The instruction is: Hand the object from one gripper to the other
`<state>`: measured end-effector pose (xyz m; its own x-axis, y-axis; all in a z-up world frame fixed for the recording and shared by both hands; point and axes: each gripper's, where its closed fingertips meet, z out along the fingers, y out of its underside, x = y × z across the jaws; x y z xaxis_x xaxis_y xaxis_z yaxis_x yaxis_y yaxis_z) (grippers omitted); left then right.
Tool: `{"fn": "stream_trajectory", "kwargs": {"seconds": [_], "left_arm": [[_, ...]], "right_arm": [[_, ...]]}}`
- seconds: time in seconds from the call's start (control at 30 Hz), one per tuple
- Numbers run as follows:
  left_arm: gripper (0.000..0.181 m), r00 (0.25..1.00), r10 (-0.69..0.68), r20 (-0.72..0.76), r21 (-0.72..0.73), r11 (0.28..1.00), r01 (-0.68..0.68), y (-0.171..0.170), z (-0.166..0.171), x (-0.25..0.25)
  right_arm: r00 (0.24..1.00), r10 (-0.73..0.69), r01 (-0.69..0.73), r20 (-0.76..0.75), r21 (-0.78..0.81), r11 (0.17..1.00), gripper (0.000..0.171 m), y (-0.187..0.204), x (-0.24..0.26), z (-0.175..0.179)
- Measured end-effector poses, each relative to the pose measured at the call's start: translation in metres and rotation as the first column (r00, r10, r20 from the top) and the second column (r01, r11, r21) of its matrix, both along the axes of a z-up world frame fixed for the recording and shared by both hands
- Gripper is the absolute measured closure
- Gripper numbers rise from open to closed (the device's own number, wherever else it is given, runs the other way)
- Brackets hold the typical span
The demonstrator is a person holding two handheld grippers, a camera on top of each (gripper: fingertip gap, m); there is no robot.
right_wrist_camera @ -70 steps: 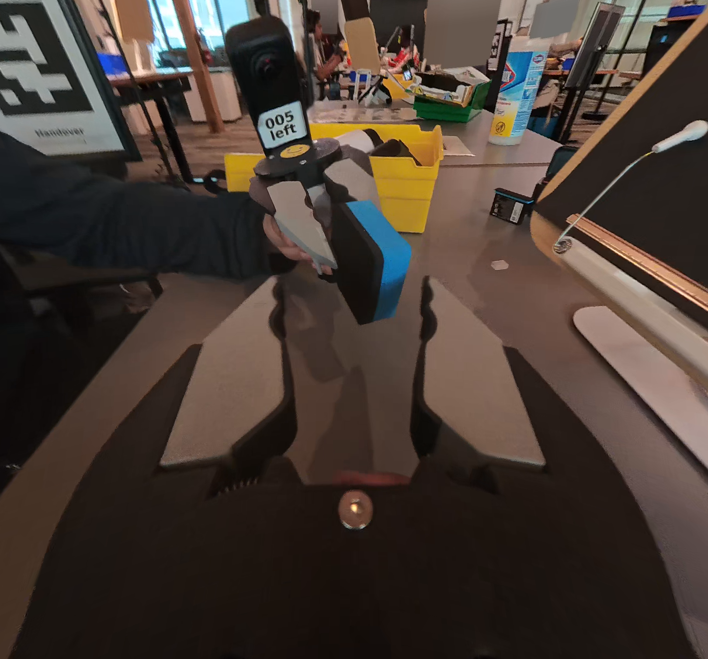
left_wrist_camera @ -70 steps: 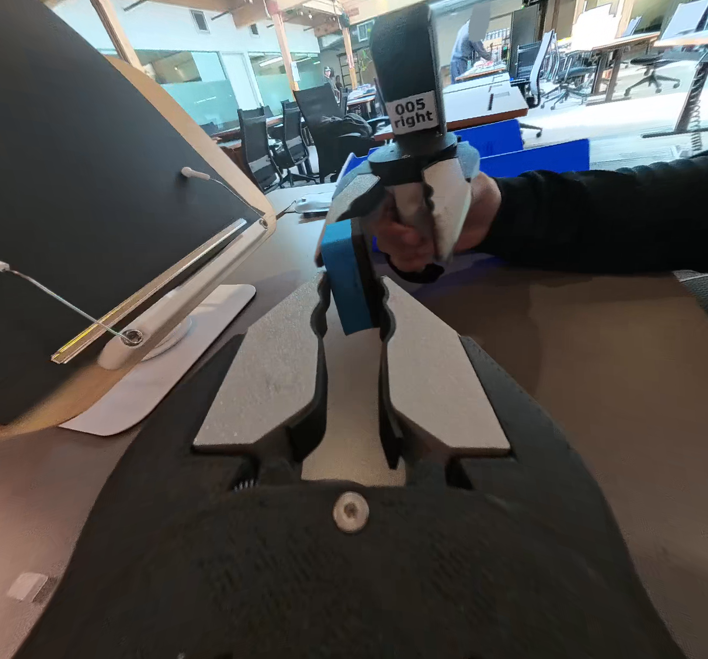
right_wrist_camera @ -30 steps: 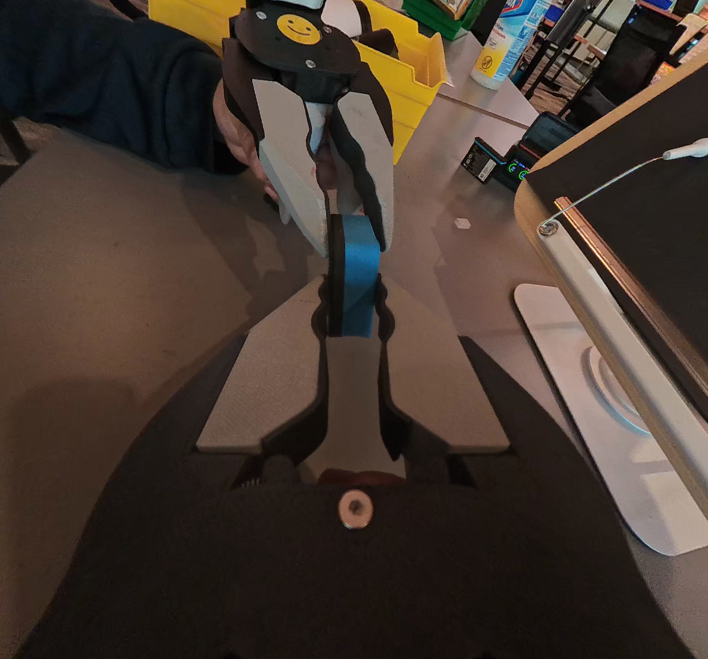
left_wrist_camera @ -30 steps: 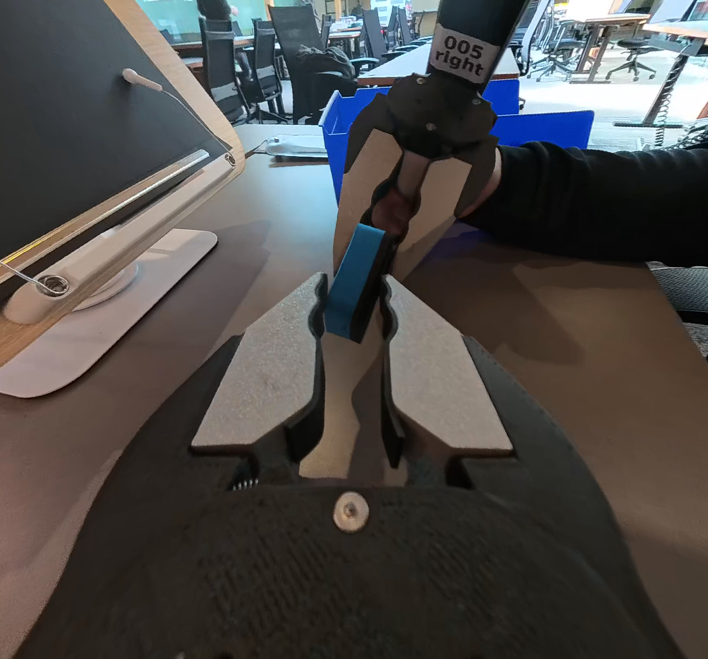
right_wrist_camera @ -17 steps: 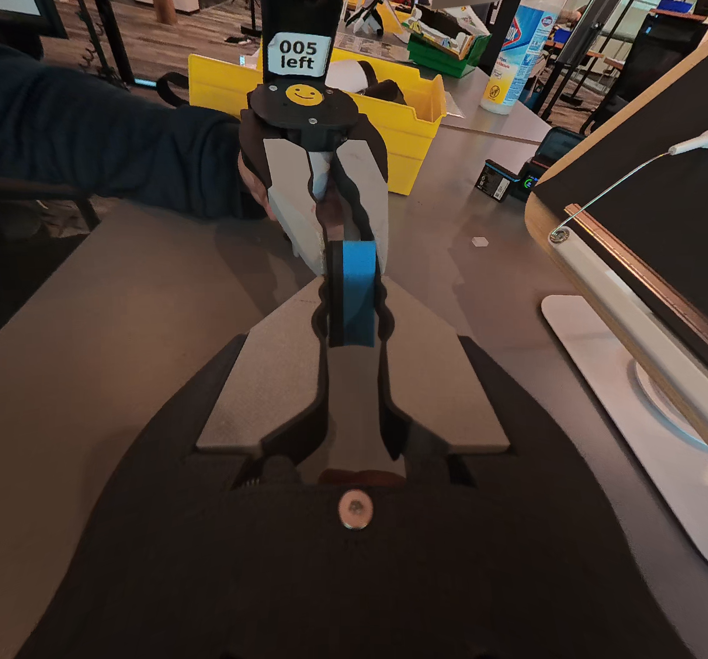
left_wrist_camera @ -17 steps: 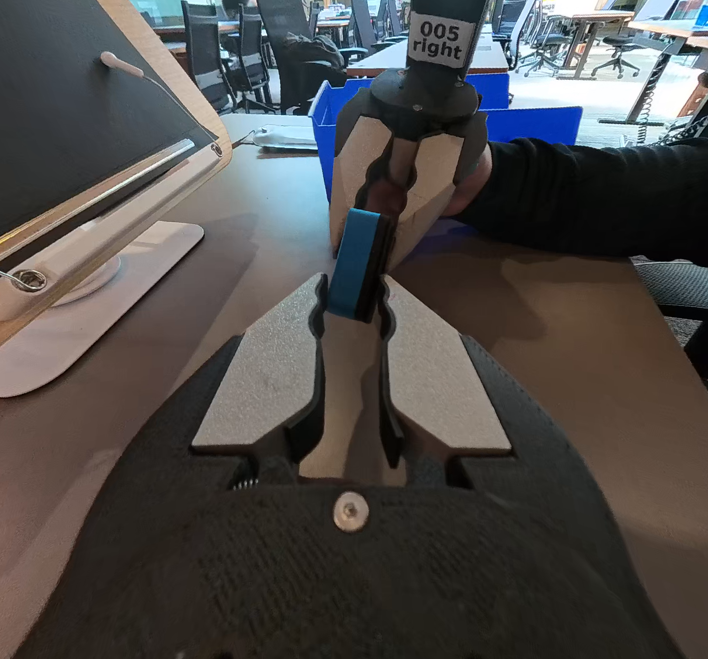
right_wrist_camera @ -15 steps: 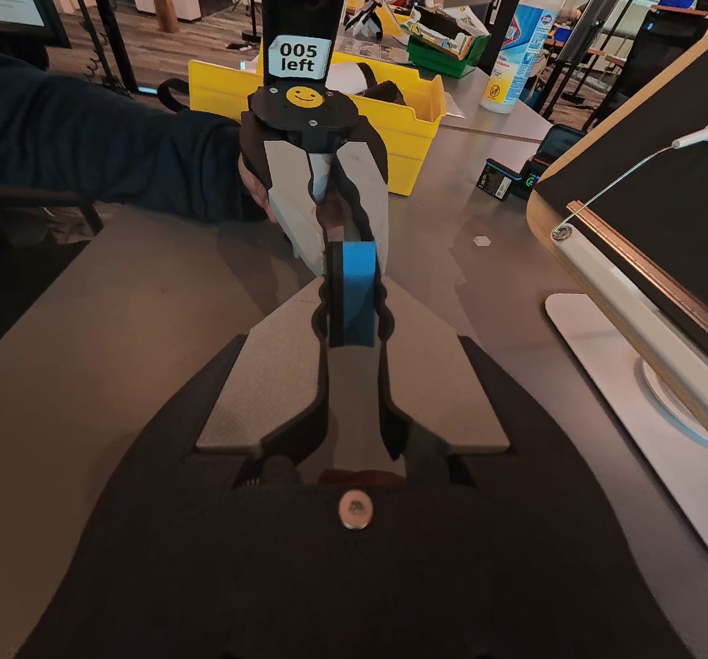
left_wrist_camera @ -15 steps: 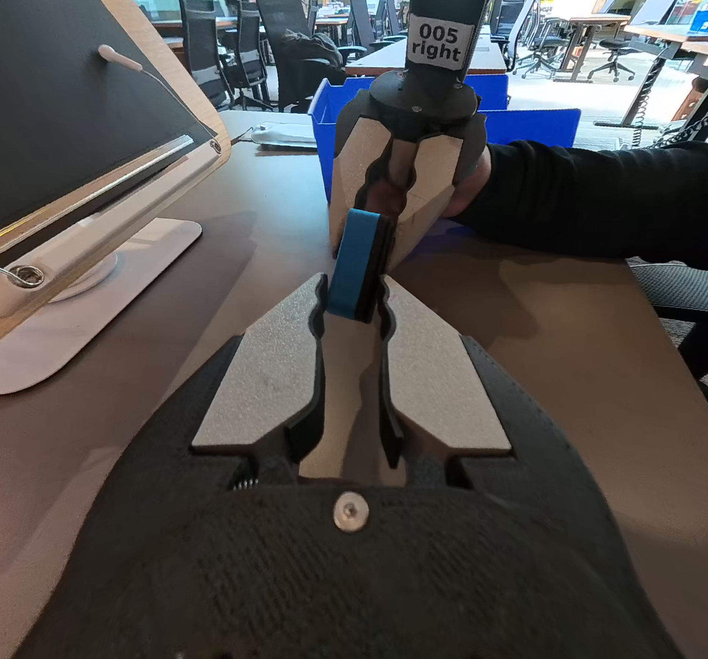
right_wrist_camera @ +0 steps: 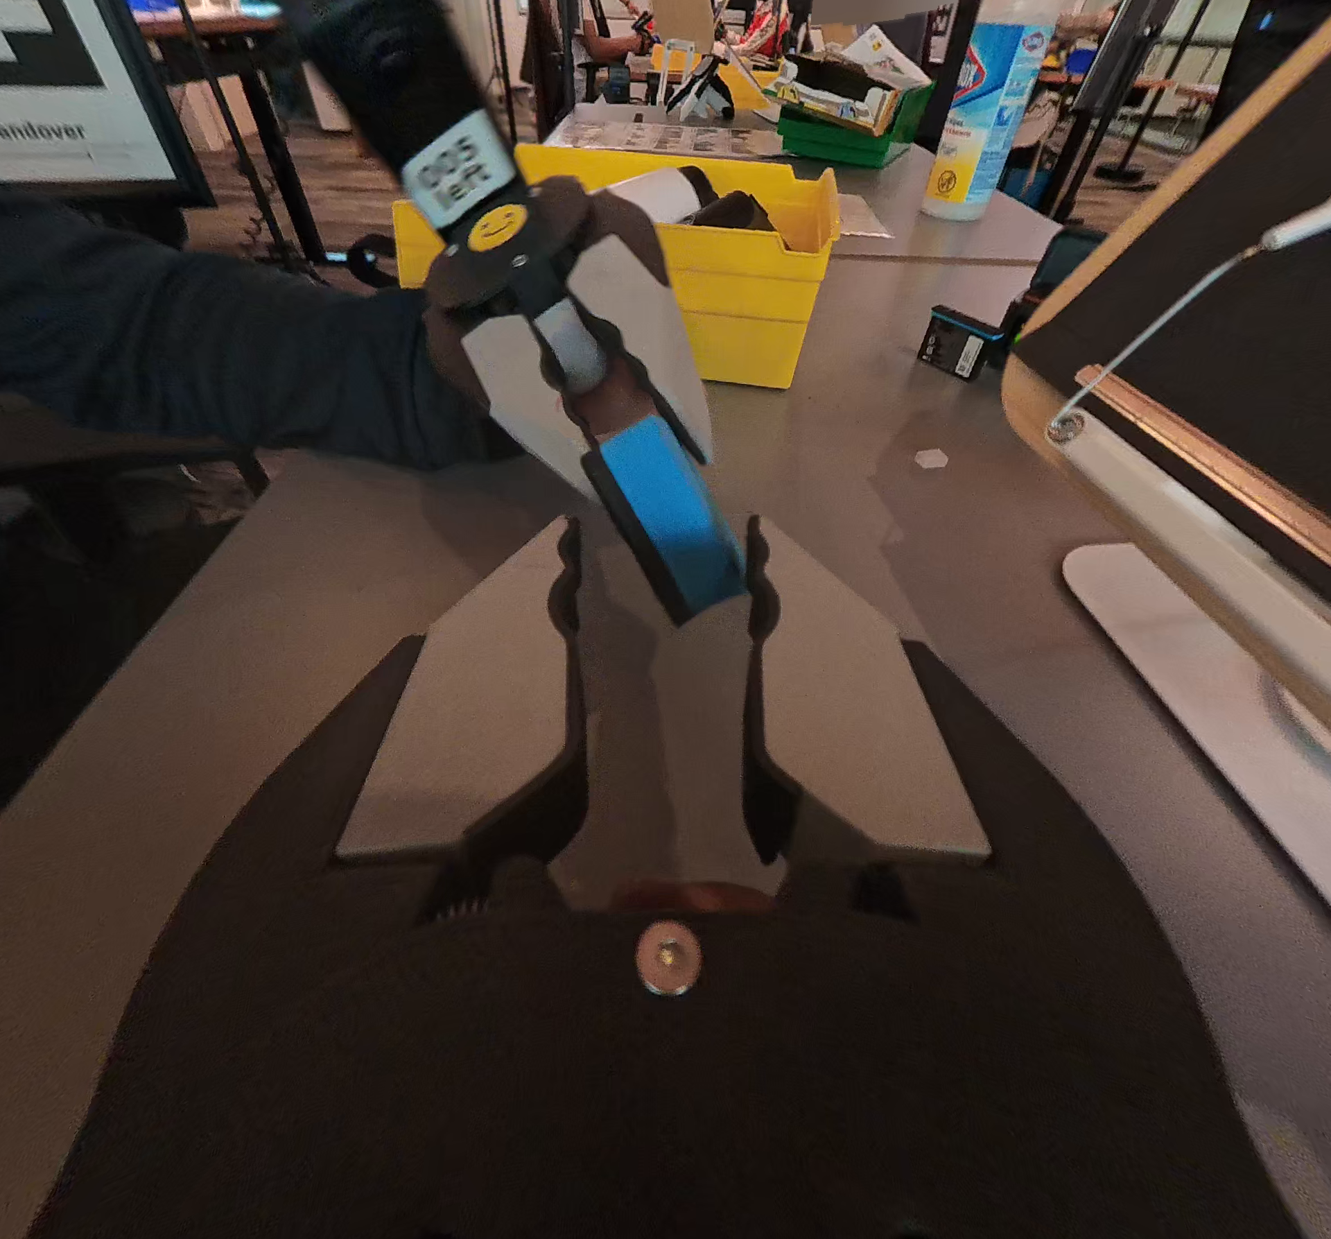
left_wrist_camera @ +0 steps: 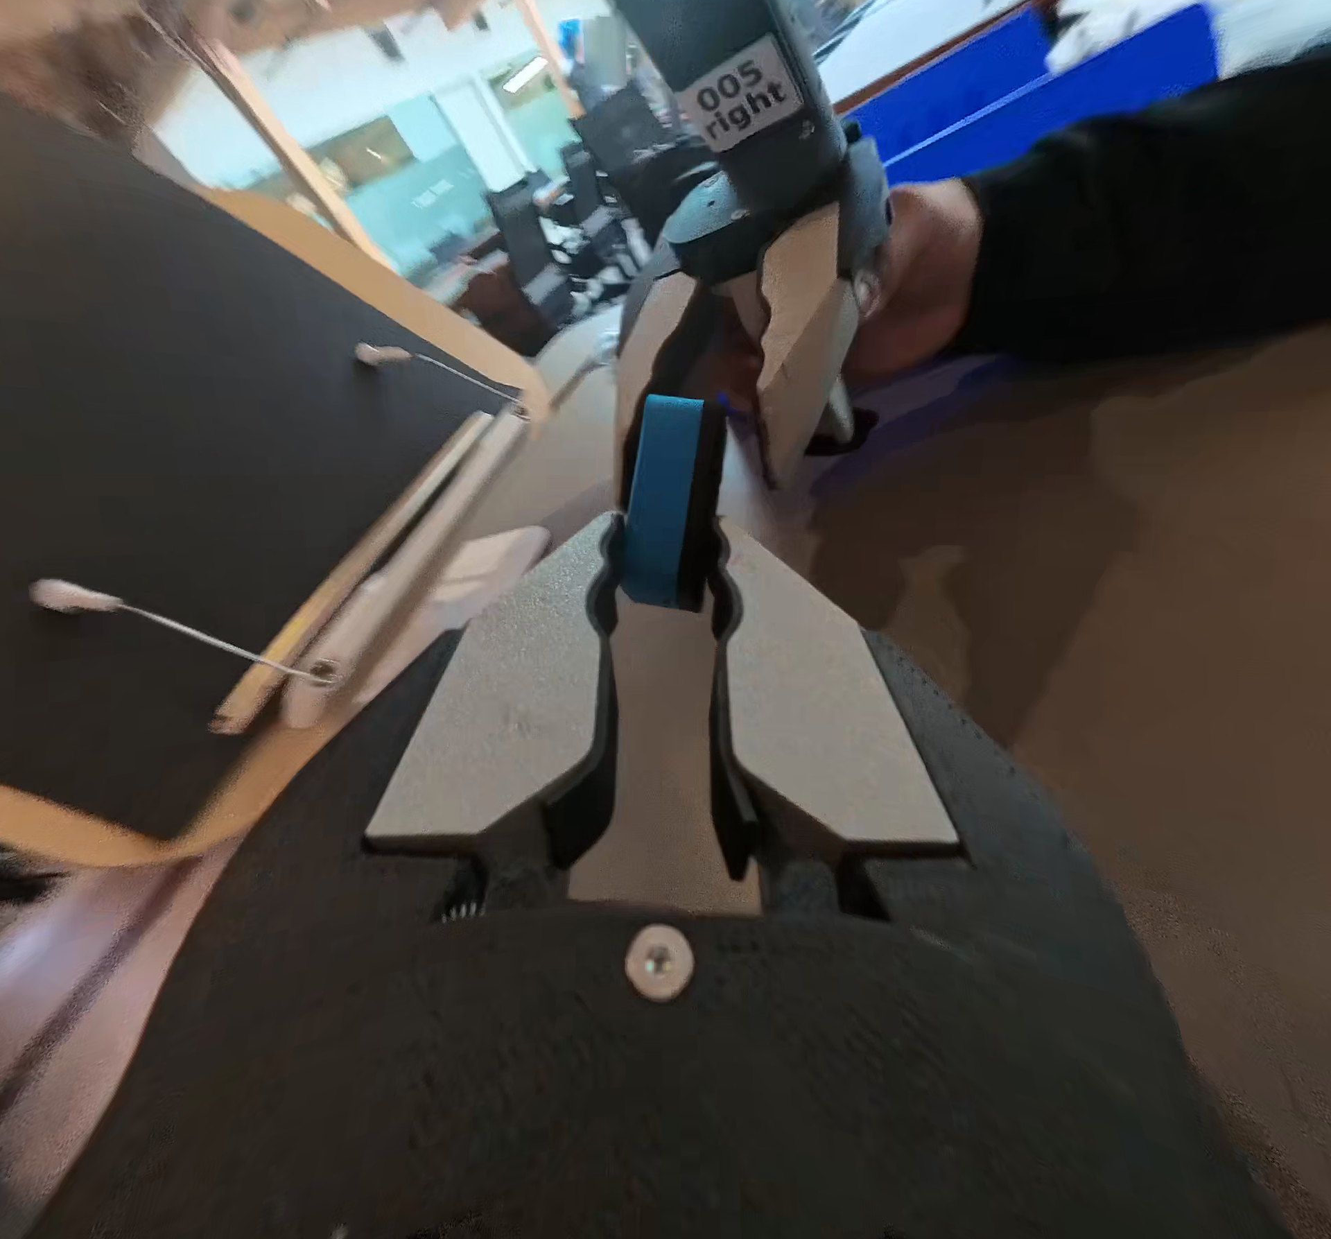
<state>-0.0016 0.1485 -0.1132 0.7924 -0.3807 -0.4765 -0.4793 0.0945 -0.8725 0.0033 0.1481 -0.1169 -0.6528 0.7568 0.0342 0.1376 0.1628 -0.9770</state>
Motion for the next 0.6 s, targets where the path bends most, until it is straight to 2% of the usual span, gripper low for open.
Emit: {"fn": "stream_trajectory", "kwargs": {"seconds": [0.07, 0.23, 0.4, 0.53, 0.6], "left_arm": [[0.16, 0.991, 0.061, -0.116, 0.088, 0.995, -0.051, 0.001, 0.004, -0.003], [0.159, 0.953, 0.125, -0.276, 0.151, 0.985, -0.086, 0.003, -0.001, -0.004], [0.16, 0.943, 0.133, -0.305, 0.222, 0.973, -0.066, 0.001, 0.008, 0.002], [0.16, 0.935, 0.137, -0.328, 0.249, 0.967, -0.054, 0.0, 0.009, 0.008], [0.159, 0.931, 0.139, -0.337, 0.242, 0.969, -0.057, 0.001, 0.007, 0.009]], "right_arm": [[1.0, -0.01, 0.011, 0.026, -0.062, 0.998, 0.117, 0.006, -0.001, 0.002], [0.995, 0.049, -0.025, 0.088, -0.253, 0.967, 0.102, 0.006, 0.0, 0.008], [0.982, 0.126, -0.066, 0.137, -0.375, 0.925, 0.097, 0.0, 0.002, 0.009], [0.967, 0.203, -0.096, 0.154, -0.516, 0.851, 0.098, -0.007, 0.002, 0.016], [0.956, 0.192, -0.048, 0.22, -0.531, 0.846, 0.113, -0.003, -0.002, 0.011]]}}
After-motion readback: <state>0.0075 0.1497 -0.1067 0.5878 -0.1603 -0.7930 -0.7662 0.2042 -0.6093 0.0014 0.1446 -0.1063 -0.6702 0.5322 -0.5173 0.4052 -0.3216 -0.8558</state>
